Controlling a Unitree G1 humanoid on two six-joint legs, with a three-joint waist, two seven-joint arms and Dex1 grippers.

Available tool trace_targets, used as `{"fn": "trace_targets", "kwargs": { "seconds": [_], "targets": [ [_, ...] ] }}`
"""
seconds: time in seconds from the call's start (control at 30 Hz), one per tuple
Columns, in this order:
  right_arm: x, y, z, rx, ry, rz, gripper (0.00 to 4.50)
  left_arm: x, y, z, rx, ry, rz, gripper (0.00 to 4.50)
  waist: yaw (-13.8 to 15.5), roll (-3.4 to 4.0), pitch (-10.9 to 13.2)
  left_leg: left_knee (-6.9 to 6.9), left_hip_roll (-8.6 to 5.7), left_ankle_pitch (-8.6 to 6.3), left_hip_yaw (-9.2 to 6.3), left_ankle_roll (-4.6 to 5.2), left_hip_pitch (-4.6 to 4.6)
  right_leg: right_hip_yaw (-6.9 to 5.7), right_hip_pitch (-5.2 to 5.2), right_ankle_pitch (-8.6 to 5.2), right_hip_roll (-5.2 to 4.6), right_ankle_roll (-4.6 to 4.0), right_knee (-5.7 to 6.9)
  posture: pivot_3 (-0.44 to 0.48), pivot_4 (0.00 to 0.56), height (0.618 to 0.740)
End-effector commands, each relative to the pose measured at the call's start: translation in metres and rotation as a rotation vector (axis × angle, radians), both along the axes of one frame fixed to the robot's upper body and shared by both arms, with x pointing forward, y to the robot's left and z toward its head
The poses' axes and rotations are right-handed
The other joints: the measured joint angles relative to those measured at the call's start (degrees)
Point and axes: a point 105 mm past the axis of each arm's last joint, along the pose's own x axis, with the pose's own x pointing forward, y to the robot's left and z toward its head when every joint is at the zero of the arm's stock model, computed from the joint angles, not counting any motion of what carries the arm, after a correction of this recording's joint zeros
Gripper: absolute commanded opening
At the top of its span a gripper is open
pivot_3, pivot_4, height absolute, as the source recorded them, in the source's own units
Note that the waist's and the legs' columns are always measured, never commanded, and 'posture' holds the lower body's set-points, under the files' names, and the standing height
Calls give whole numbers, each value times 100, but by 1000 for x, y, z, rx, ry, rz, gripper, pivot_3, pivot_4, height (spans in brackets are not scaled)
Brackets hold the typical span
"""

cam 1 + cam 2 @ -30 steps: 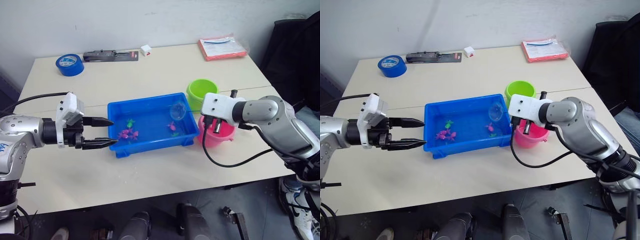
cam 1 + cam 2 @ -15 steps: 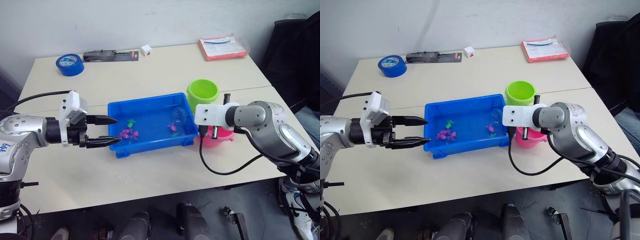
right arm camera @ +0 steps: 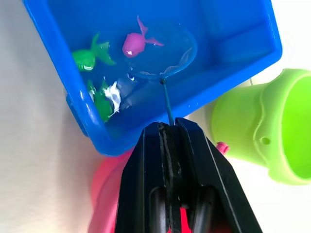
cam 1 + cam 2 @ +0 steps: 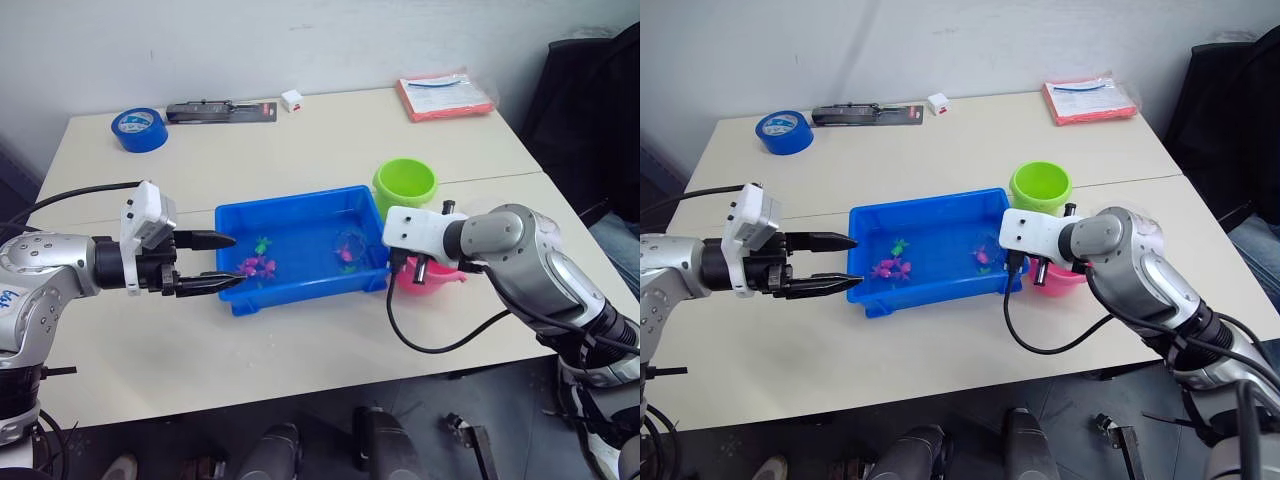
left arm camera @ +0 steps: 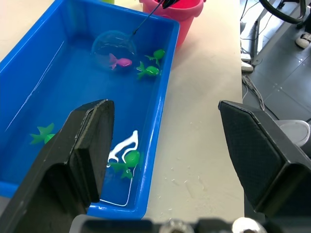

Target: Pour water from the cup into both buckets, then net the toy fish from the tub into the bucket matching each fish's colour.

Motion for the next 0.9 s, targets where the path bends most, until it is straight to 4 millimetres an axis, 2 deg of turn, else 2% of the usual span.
{"fn": "trace_targets", "kwargs": {
  "seconds": [0.03,0.17,0.33,0.6,0.8,0.9],
  "targets": [
    [-4,3,8,69,17,-18,793,-4,-1,9,3,-41,-8,3709,3,0,0,0,0,0,0,0,0,0,0,0,0,0,0,0,150,740],
    [-5,7,8,146,72,-56,793,-4,0,9,6,-41,-2,3709,0,0,0,0,0,0,0,0,0,0,0,0,-1,0,0,0,150,740],
    [-1,13,27,304,106,-110,793,-4,-1,7,8,-39,1,3709,-8,0,0,0,0,0,3,0,0,0,-5,0,0,0,7,0,150,740],
    [-5,9,47,390,119,-132,793,0,-5,7,-5,-45,-14,3709,7,1,0,0,-2,0,0,0,0,0,-3,0,-3,-1,5,0,150,740],
    [-17,-11,68,478,102,-163,793,11,-16,8,-41,-61,-67,3709,19,1,0,1,-3,0,-1,0,-1,-1,-3,0,-4,-1,5,0,150,740],
    [-29,-30,80,501,58,-181,793,19,-23,7,-52,-57,-97,3709,28,0,0,1,-3,0,-1,0,-1,-2,-3,0,-4,-1,5,0,150,740]
  ]
}}
